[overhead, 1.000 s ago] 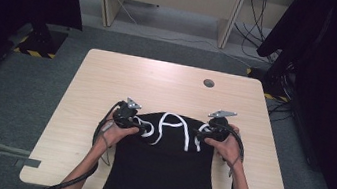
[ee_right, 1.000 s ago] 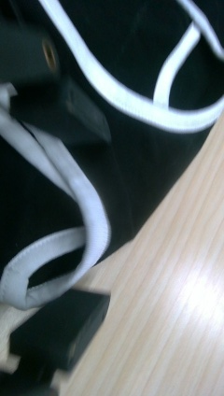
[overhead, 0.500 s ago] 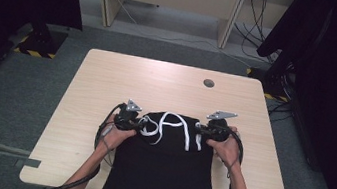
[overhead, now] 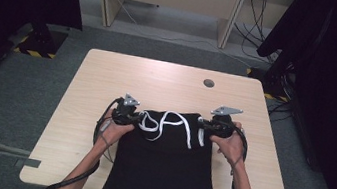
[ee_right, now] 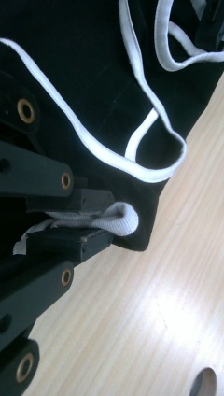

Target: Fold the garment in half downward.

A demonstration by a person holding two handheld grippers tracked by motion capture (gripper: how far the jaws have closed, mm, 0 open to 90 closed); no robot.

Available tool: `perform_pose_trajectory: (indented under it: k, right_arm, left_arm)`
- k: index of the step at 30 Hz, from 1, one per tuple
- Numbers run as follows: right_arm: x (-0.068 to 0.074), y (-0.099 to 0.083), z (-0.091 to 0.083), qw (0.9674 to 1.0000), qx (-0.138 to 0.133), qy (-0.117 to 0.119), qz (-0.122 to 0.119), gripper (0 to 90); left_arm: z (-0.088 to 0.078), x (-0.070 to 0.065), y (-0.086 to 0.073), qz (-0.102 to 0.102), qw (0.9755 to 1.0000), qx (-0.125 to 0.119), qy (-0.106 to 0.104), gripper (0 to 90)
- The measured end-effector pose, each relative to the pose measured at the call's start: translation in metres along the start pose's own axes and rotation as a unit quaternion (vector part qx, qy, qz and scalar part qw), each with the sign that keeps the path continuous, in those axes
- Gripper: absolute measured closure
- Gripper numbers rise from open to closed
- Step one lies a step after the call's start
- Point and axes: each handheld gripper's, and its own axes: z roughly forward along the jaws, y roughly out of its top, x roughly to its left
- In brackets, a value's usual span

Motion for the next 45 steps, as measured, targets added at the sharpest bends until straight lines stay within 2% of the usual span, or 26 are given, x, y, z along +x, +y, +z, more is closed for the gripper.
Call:
perform_pose_trajectory:
  k: [8,13,14,16,17,25,29,32,35,36,37,41,45]
  right_arm:
    - [-0.002,0.012,-0.003,0.9999,-0.01,-0.005,-0.001,82.1]
    - [-0.005,0.024,-0.005,0.9998,-0.019,-0.007,0.002,82.2]
    - [-0.005,0.026,-0.005,0.9998,-0.019,-0.009,0.001,82.2]
    - [-0.005,0.031,-0.007,0.9997,-0.022,-0.011,-0.001,82.2]
    - [-0.006,0.033,-0.007,0.9996,-0.023,-0.012,-0.003,82.2]
    - [-0.015,0.053,-0.011,0.9992,-0.032,-0.024,0.007,82.2]
    - [-0.017,0.075,-0.018,0.9983,-0.046,-0.035,0.006,82.2]
    - [-0.016,0.086,-0.025,0.9974,-0.061,-0.039,0.001,82.2]
    - [-0.012,0.086,-0.029,0.9965,-0.071,-0.043,-0.009,82.2]
    - [-0.009,0.082,-0.03,0.9962,-0.075,-0.042,-0.012,82.2]
    - [-0.009,0.082,-0.03,0.9962,-0.075,-0.042,-0.012,82.2]
    - [-0.002,0.059,-0.029,0.9962,-0.077,-0.035,-0.02,82.2]
    - [0.004,0.037,-0.03,0.9966,-0.074,-0.027,-0.024,82.2]
  left_arm:
    - [-0.004,0.006,0.012,0.003,0.9998,-0.013,0.012,82.5]
    - [-0.001,0.013,0.021,-0.002,0.9998,-0.009,0.019,82.4]
    - [0.0,0.015,0.024,0.007,0.9998,-0.012,0.015,82.4]
    - [0.0,0.017,0.029,0.004,0.9998,-0.014,0.014,82.4]
    - [-0.002,0.016,0.032,-0.001,0.9997,-0.011,0.022,82.4]
    - [-0.007,0.018,0.064,0.0,0.9994,-0.018,0.03,82.4]
    - [-0.015,0.02,0.083,-0.001,0.9987,-0.035,0.036,82.2]
    - [-0.022,0.021,0.09,-0.009,0.998,-0.051,0.037,82.1]
    - [-0.025,0.02,0.089,-0.005,0.9976,-0.059,0.037,81.8]
    - [-0.027,0.017,0.081,-0.006,0.9973,-0.066,0.033,81.8]
    - [-0.027,0.017,0.081,-0.006,0.9973,-0.066,0.033,81.7]
    - [-0.029,0.008,0.059,-0.01,0.997,-0.075,0.012,81.7]
    - [-0.031,-0.002,0.038,-0.002,0.9972,-0.075,-0.001,81.7]
